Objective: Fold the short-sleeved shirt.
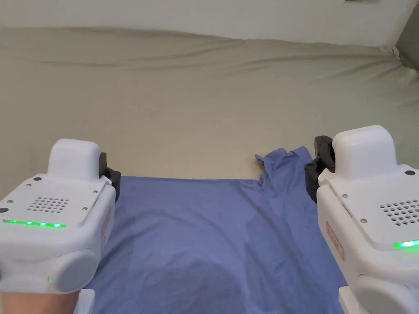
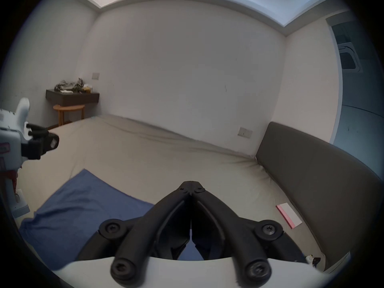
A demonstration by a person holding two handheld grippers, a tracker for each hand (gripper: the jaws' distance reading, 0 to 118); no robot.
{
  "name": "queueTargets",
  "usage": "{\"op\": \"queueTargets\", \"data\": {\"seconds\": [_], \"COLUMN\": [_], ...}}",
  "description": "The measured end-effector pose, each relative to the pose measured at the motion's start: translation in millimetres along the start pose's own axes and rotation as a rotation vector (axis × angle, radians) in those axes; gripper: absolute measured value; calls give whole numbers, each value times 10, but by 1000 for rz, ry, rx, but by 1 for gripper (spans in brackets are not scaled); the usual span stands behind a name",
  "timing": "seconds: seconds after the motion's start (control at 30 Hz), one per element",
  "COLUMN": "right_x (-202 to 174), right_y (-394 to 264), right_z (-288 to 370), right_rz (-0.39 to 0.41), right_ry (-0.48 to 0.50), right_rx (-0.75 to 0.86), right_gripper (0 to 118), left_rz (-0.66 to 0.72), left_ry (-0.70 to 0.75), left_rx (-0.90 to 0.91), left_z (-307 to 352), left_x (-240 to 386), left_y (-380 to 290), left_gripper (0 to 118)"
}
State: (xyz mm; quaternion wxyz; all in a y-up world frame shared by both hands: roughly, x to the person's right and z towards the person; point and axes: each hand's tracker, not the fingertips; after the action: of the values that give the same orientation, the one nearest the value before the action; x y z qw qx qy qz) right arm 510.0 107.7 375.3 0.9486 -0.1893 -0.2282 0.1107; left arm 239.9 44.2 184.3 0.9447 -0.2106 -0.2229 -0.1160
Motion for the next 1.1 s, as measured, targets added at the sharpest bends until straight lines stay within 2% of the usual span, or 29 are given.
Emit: {"op": "queueTargets", "data": {"seconds": [0.07, 0.13, 0.2, 0.23, 0.27, 0.3, 0.33, 0.43, 0.53, 0.7, 0.8, 0.83, 0.9, 0.93, 0.97, 1.03, 1.1], "right_x": [40, 95, 145, 173, 198, 217, 238, 296, 335, 398, 437, 451, 484, 505, 531, 590, 664], "right_y": [-116, -208, -275, -312, -344, -365, -389, -441, -490, -559, -593, -604, -624, -621, -620, -632, -650], "right_z": [-188, -348, -455, -522, -587, -636, -672, -795, -883, -1017, -1096, -1131, -1203, -1242, -1279, -1367, -1469], "right_rz": [-8, -10, -9, -2, 7, 12, 17, 19, 26, 7, 1, 4, 6, 5, 5, 8, 11], "right_ry": [6, 12, 3, -4, -12, -17, -21, -32, -42, -23, -18, -17, -19, -21, -21, -17, -25], "right_rx": [-50, -104, -124, -138, -151, -160, -170, -195, -223, -280, -302, -309, -319, -326, -331, -347, -361], "right_gripper": [2, 2, 2, 2, 2, 2, 2, 2, 2, 2, 2, 2, 2, 2, 2, 2, 2], "left_rz": [44, 76, 124, 124, 121, 114, 117, 118, 133, 114, 146, 140, 75, 24, -12, 73, 30], "left_ry": [-29, 45, 40, 61, 79, 69, 71, 79, 52, 26, 14, 12, -17, 10, 35, -61, -3], "left_rx": [-107, -173, -214, -246, -276, -319, -322, -359, -410, -458, -457, -454, -437, -427, -420, -390, -334], "left_z": [-460, -849, -1184, -1387, -1588, -1689, -1821, -2140, -2434, -2549, -2487, -2438, -2374, -2335, -2288, -2127, -1940], "left_x": [-224, -490, -718, -846, -954, -988, -1048, -1112, -1125, -922, -902, -875, -786, -728, -711, -754, -749], "left_y": [-224, -327, -384, -418, -449, -447, -463, -462, -494, -590, -530, -516, -461, -432, -417, -368, -291], "left_gripper": [0, 0, 0, 28, 62, 88, 94, 96, 103, 98, 76, 57, 9, 1, 1, 1, 1]}}
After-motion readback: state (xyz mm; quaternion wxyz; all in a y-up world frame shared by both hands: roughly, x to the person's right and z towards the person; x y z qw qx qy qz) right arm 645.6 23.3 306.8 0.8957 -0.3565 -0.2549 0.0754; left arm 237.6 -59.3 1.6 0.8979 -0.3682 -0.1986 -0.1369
